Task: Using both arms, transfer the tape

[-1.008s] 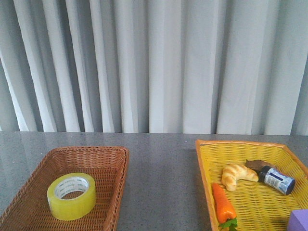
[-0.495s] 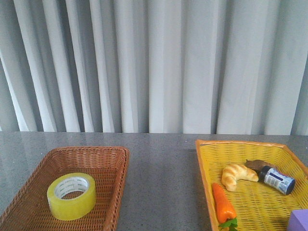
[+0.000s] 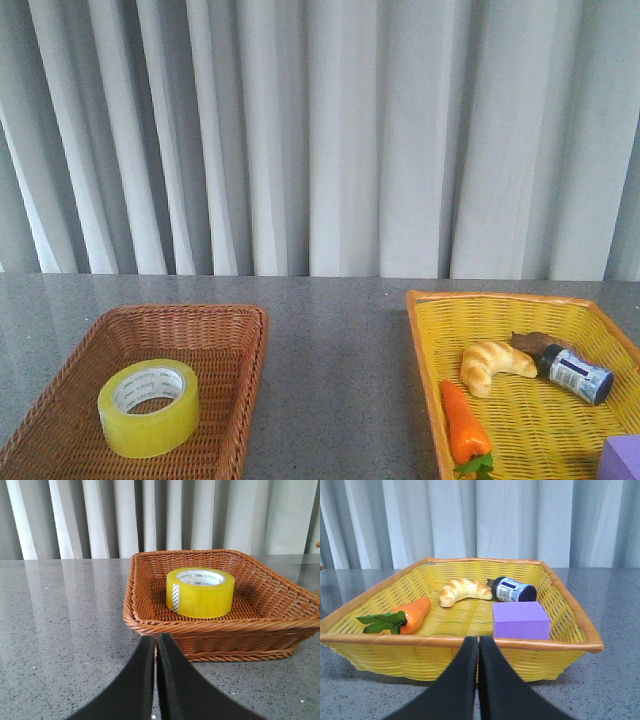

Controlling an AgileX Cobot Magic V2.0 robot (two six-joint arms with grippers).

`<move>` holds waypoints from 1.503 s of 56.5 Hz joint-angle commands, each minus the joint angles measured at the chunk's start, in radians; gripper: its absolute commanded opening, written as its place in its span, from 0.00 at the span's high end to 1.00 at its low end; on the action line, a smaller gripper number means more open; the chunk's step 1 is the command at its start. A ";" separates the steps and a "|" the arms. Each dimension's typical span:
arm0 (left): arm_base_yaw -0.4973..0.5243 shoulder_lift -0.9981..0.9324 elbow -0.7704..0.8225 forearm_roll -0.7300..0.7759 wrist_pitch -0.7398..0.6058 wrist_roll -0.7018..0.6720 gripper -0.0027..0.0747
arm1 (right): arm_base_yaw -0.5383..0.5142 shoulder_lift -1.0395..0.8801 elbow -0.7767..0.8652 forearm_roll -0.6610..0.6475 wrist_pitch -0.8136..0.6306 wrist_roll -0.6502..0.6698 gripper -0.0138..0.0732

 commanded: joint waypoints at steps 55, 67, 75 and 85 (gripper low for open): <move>0.004 -0.016 -0.008 -0.008 -0.065 -0.011 0.97 | -0.001 -0.009 0.005 0.167 -0.077 -0.126 0.85; 0.004 -0.016 -0.008 -0.008 -0.065 -0.011 0.97 | -0.001 -0.009 0.005 0.163 -0.077 -0.126 0.85; 0.004 -0.016 -0.008 -0.008 -0.065 -0.011 0.97 | -0.001 -0.009 0.005 0.100 -0.077 -0.126 0.85; 0.004 -0.016 -0.008 -0.008 -0.065 -0.011 0.97 | -0.001 -0.009 0.005 0.095 -0.073 -0.126 0.85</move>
